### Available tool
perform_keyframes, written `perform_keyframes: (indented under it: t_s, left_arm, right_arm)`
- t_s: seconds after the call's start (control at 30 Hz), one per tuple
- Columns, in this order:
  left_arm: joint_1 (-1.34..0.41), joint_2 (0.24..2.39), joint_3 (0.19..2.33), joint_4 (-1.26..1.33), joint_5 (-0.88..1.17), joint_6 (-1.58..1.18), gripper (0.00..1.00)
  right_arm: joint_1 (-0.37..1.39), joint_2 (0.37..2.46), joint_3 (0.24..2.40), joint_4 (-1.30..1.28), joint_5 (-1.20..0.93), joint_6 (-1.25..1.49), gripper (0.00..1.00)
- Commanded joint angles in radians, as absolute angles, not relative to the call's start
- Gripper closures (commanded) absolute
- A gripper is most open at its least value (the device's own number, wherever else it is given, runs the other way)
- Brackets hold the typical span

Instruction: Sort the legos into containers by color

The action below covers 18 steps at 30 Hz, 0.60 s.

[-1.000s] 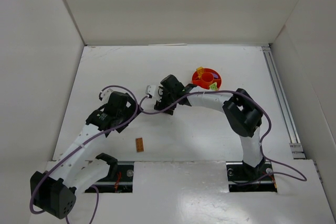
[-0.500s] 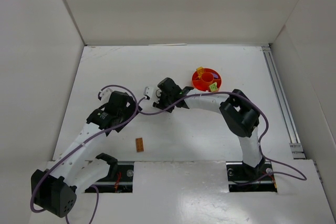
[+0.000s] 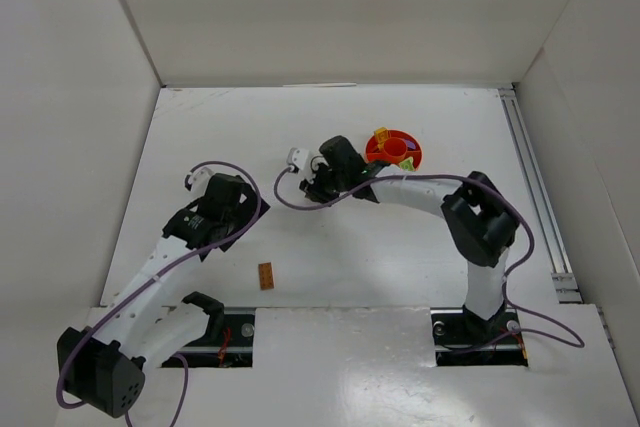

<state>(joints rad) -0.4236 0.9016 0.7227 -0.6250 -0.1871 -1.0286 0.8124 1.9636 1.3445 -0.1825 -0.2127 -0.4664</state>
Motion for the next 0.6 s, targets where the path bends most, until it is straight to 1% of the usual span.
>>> perform_keyframes:
  t_s: [0.0,0.13,0.23,0.37,0.57]
  left_arm:
    - [-0.419,0.874,0.758,-0.623,-0.202,-1.017,0.00]
    - [-0.419,0.874,0.758,-0.611,-0.202,-1.017,0.00]
    - [-0.419,0.874,0.758,-0.598,-0.183,-1.008,0.00]
    - [-0.419,0.893,0.749,-0.571,-0.157,-0.988,0.00]
    - [-0.419,0.923,0.730,-0.571,-0.123,-0.988,0.00]
  right_arm:
    - [0.726,1.798,1.316,-0.009,-0.343,-0.417,0.83]
    - [0.625,1.675,1.209,0.099,-0.377,-0.387,0.83]
    - [0.523,1.609,1.186,0.136,-0.377,-0.387,0.83]
    - [0.413,1.569,1.152,0.146,-0.387,-0.387,0.83]
    - [0.287,1.539,1.082,0.215,-0.488,-0.354,0.83]
